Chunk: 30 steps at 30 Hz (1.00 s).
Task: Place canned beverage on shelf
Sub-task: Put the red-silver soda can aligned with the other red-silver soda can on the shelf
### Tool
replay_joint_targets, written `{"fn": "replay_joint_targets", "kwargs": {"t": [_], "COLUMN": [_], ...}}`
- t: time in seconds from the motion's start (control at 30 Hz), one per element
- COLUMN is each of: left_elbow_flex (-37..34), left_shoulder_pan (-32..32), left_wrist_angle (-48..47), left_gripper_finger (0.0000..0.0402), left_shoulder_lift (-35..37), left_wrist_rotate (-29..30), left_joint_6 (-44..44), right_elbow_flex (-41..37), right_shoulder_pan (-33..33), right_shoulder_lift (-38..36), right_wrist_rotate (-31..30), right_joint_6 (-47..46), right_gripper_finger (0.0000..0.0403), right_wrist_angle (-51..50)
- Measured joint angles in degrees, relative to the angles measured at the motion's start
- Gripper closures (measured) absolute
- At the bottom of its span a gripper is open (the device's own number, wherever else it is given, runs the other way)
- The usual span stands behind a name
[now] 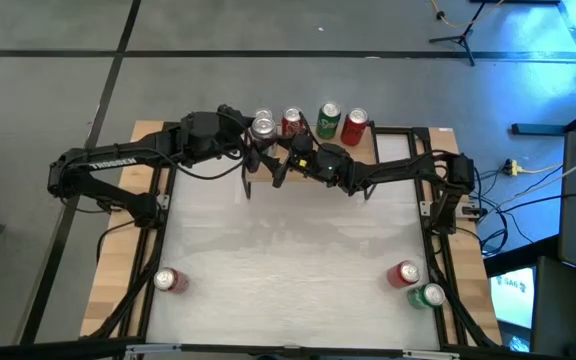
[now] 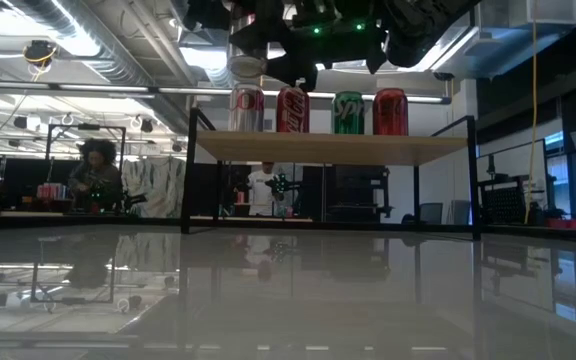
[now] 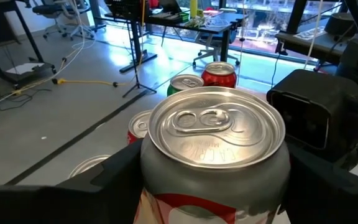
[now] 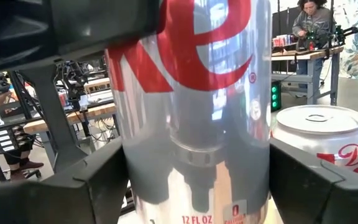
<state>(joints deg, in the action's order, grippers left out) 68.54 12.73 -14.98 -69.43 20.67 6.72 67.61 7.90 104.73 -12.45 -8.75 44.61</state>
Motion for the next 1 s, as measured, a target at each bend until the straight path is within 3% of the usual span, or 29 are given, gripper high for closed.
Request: {"fn": "replay_joint_targets", "kwargs": {"t": [0.3, 1.0], "left_elbow_flex": [-0.01, 0.02], "left_shoulder_pan": [-0.07, -0.07], "left_wrist_angle": [-0.2, 0.04], "left_gripper_finger": [0.0118, 0.0117], "left_shoulder_lift": [-0.07, -0.07], "left_wrist_rotate": [-0.95, -0.44], "left_joint_6": [0.22, 0.19], "right_elbow_flex": [0.0, 0.0], "right_shoulder_pan": [0.0, 0.0], "right_shoulder_lift": [0.0, 0.0], "right_wrist_rotate": [0.92, 3.16], "right_joint_6": [0.23, 2.02], "right_gripper_finger": [0.0051, 0.0007], "right_wrist_angle": [0.09, -0.21]}}
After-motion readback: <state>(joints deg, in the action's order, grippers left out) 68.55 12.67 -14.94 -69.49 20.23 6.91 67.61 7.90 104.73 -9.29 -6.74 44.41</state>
